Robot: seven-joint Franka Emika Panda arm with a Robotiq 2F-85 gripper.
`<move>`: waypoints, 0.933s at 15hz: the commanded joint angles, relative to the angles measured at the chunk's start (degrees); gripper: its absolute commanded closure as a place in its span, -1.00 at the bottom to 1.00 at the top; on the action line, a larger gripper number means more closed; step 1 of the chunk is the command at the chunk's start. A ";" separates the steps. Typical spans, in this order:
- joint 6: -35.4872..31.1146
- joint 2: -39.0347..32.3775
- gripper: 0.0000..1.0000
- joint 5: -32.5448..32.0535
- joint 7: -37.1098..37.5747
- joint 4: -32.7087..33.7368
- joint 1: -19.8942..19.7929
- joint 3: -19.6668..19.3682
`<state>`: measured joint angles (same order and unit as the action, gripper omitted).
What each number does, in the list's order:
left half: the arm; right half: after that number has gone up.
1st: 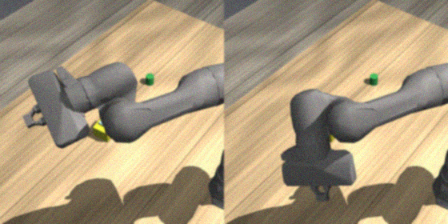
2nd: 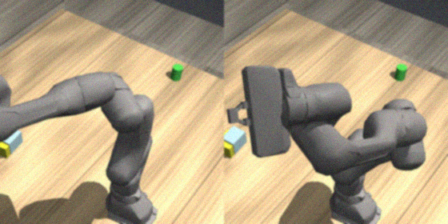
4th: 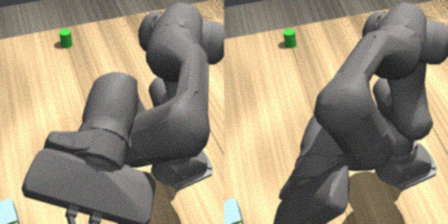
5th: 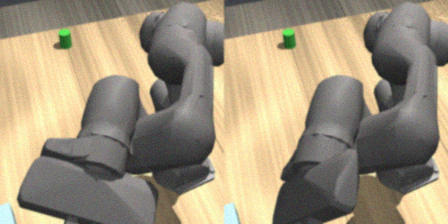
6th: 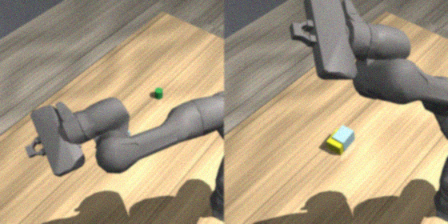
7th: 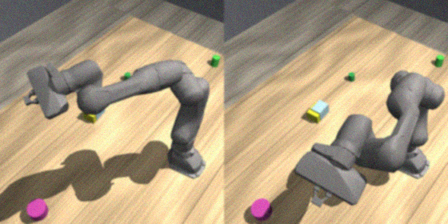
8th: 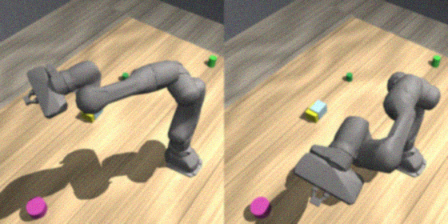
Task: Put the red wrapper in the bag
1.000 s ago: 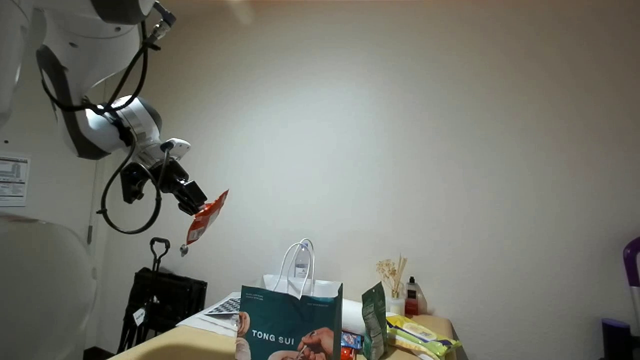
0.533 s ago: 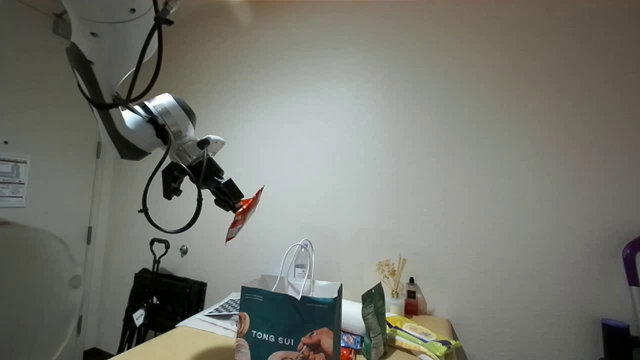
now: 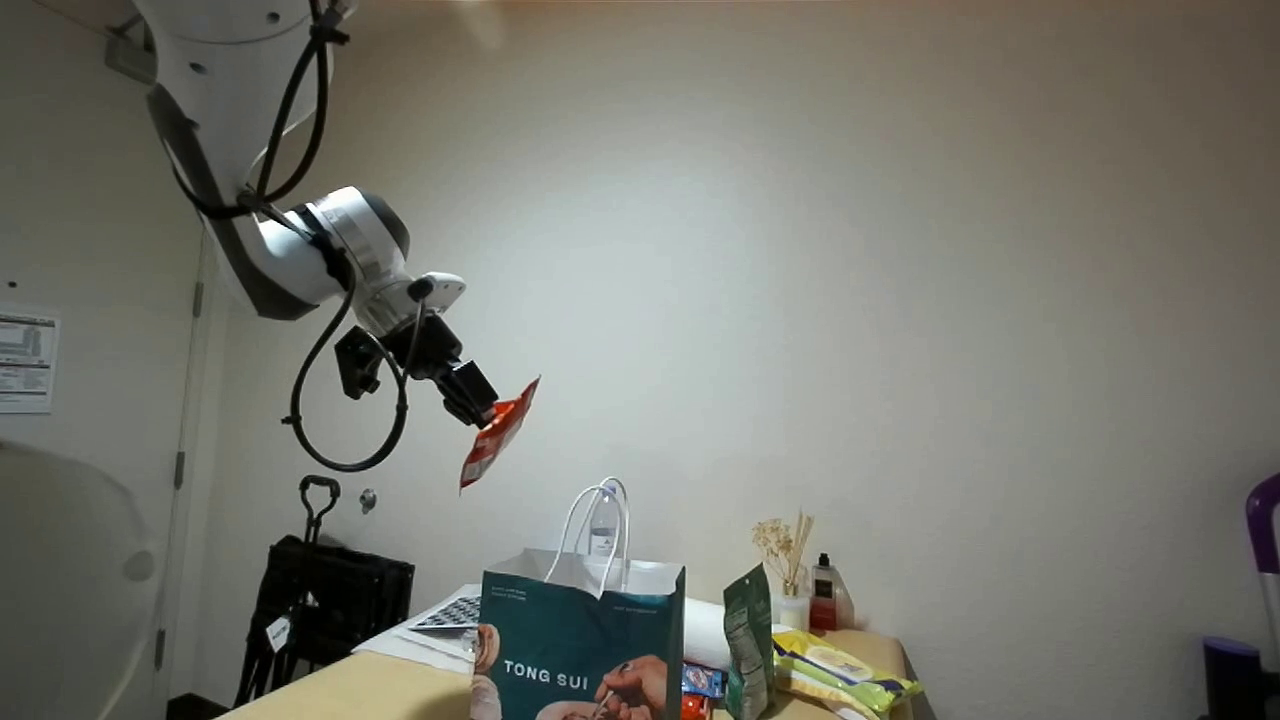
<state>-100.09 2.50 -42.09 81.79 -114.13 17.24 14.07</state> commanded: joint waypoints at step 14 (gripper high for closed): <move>-14.86 0.82 0.98 9.35 -1.43 -11.34 -7.76 -5.55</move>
<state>-112.02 2.41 -35.85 82.35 -123.34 10.79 8.90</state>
